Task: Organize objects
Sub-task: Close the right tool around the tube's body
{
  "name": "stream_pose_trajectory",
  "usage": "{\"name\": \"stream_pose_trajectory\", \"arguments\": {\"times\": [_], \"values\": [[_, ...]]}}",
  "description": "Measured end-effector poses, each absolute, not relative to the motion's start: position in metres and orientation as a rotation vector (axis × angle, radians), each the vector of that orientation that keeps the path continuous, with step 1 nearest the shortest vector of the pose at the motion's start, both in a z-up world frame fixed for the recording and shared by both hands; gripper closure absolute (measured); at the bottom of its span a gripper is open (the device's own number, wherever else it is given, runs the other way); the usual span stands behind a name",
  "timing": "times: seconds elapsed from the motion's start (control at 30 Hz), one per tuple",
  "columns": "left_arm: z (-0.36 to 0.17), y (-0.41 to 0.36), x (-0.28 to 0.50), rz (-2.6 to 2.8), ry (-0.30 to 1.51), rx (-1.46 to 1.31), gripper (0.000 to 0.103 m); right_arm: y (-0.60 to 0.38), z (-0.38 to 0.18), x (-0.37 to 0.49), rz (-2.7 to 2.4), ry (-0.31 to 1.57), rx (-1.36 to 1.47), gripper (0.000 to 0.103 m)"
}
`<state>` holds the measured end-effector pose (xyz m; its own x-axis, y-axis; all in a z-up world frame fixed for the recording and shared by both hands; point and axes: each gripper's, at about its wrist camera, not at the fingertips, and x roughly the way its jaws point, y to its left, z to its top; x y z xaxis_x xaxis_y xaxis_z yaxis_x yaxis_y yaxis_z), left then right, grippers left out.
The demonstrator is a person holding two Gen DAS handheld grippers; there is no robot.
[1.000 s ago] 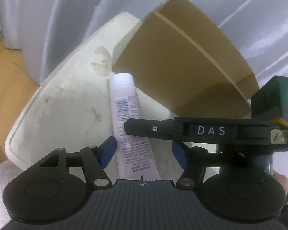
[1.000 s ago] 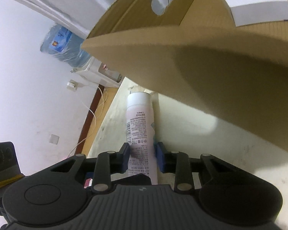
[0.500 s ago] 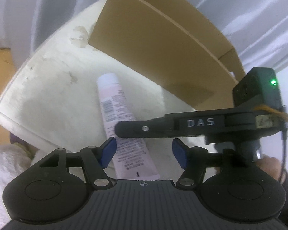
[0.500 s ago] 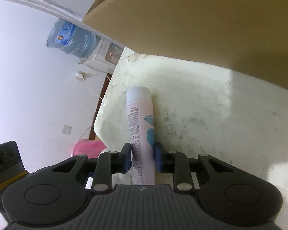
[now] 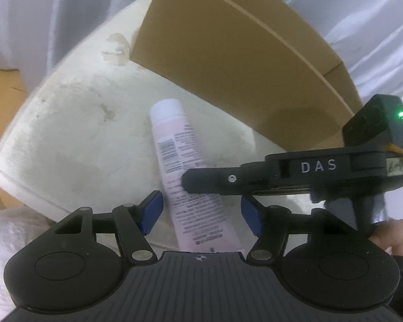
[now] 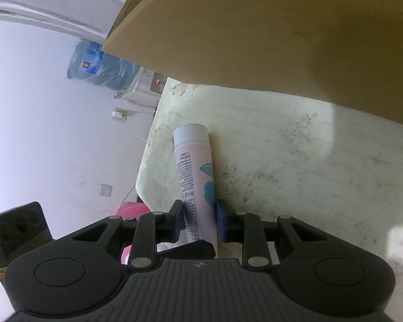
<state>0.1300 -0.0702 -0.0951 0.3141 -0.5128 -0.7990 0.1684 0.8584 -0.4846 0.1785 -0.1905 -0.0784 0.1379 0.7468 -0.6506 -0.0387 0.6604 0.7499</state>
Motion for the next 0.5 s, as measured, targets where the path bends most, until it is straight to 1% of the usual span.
{"name": "stream_pose_trajectory", "arguments": {"times": [0.3,0.5], "values": [[-0.092,-0.070,0.130,-0.453,1.155,-0.362,0.034,-0.184,-0.082,0.184,0.649,1.295,0.682,0.075],[-0.091,-0.066,0.132,-0.419,1.135,-0.366,0.034,-0.175,-0.084,0.188,0.651,1.271,0.695,0.075]]}}
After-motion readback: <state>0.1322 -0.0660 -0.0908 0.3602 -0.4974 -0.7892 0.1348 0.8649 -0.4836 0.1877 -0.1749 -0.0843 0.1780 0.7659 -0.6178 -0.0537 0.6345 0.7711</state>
